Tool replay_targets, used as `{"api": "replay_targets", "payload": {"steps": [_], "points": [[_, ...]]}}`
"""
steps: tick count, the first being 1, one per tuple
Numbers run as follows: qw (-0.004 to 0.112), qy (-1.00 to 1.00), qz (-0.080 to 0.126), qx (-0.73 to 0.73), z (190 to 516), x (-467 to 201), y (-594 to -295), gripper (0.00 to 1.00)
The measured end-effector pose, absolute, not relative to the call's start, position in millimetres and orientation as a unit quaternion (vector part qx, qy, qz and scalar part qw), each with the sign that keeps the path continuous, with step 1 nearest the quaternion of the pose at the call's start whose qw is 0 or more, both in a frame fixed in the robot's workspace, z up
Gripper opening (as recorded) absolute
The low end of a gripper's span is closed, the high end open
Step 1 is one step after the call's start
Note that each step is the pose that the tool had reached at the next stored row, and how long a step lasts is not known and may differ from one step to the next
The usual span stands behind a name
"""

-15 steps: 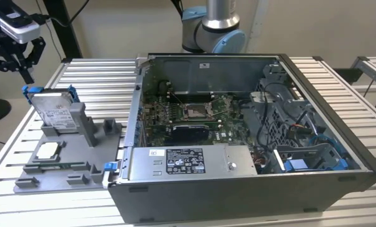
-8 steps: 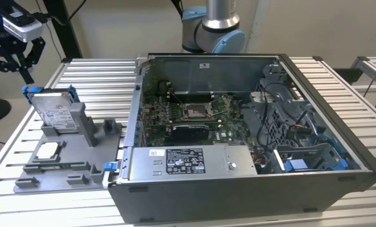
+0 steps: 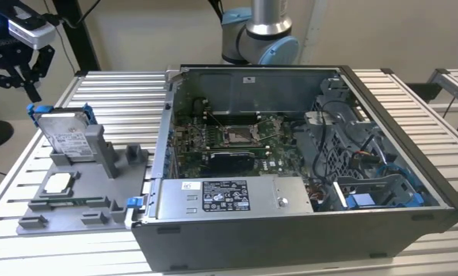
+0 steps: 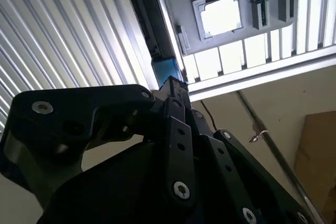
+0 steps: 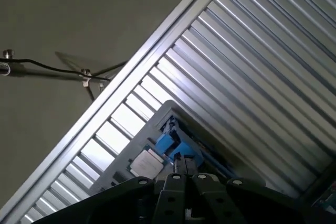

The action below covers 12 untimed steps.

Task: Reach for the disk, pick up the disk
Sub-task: 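Pick up the disk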

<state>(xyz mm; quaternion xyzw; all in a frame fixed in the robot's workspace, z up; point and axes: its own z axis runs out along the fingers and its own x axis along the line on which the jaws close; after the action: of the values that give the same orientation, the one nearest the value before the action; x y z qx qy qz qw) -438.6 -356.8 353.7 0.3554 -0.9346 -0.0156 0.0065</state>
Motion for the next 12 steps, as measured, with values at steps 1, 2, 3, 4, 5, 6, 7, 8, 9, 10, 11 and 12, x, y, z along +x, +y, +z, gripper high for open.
{"api": "replay_targets", "payload": {"steps": [1,2,3,4,5,6,7,8,9,10,11,12], "points": [[0.007,-0.932,-0.016,0.361,353.7,-438.6,-356.8,0.00],[0.007,-0.931,-0.015,0.366,353.7,-438.6,-356.8,0.00],[0.007,-0.928,-0.015,0.371,353.7,-438.6,-356.8,0.00],[0.007,-0.926,-0.015,0.376,353.8,-438.6,-356.8,0.00],[0.007,-0.924,-0.015,0.382,353.8,-438.6,-356.8,0.00],[0.007,-0.922,-0.015,0.387,353.7,-438.6,-356.7,0.00],[0.007,-0.920,-0.015,0.392,353.7,-438.6,-356.7,0.00],[0.007,-0.918,-0.015,0.397,353.7,-438.6,-356.8,0.00],[0.007,-0.916,-0.015,0.402,353.7,-438.6,-356.8,0.00],[0.007,-0.911,-0.015,0.412,353.7,-438.6,-356.7,0.00],[0.008,-0.907,-0.015,0.422,353.7,-438.6,-356.8,0.00],[0.008,-0.904,-0.015,0.426,353.7,-438.6,-356.8,0.00]]}}
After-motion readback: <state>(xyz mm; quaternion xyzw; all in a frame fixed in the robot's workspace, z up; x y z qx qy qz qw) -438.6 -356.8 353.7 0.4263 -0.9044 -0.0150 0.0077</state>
